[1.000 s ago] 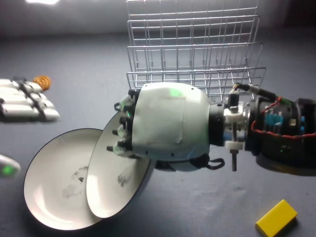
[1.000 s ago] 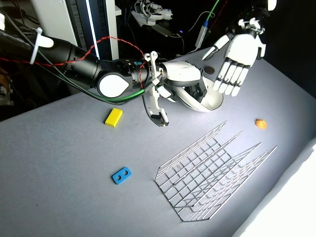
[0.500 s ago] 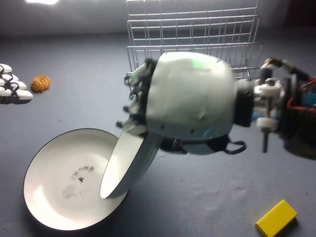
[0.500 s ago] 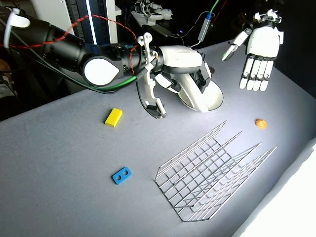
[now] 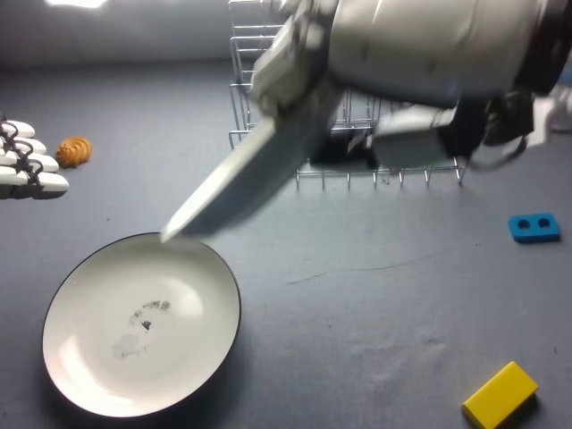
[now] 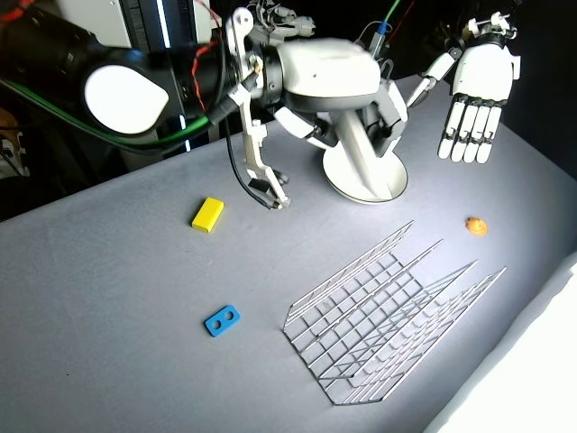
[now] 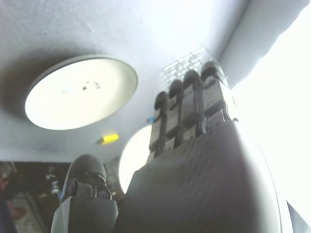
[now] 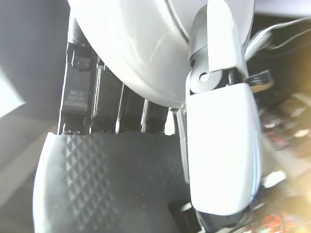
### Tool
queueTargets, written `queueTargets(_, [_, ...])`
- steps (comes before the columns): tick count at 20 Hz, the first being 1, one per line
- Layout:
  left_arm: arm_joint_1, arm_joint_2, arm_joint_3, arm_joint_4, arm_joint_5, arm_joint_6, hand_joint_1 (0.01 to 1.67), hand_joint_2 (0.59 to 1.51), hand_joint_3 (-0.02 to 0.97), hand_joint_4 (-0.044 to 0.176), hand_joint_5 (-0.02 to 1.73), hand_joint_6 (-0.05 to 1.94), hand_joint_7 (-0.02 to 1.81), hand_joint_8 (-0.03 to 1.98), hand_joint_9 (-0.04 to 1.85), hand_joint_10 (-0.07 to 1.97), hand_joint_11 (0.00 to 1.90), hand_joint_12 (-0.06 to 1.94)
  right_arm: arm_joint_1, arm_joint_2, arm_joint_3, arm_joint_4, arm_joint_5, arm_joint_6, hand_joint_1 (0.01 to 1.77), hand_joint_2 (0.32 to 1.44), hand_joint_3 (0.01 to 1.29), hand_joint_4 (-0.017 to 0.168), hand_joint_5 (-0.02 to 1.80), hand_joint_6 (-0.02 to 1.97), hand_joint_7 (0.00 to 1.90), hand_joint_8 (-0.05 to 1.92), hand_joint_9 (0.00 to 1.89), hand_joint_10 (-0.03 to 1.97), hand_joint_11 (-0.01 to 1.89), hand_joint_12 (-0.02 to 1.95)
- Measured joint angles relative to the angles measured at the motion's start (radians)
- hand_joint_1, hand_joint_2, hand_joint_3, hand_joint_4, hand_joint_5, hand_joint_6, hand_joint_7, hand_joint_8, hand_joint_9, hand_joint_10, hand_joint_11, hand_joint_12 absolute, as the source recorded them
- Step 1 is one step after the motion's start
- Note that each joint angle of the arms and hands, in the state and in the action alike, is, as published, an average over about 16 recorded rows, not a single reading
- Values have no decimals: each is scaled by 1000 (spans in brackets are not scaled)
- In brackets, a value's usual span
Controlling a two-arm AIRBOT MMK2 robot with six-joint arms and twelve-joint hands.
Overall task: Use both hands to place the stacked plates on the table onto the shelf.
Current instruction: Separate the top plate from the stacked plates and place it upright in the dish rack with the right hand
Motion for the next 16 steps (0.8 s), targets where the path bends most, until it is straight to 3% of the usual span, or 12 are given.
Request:
queueTargets(8, [-7,-4,-1,20,-37,6,23,1177,8,7,124,9,106,17,80,9,37,6,142,30,59,61,-131,268,1201,966,12,28,985,934,1118,780,1258,-6,832,940])
queueTargets(16, [-16,-8,-3,32,-96,20,23,1178,8,6,128,8,111,17,92,8,55,13,198,1,165,48,-239,454,1218,966,12,24,997,902,1132,746,1262,-6,853,903])
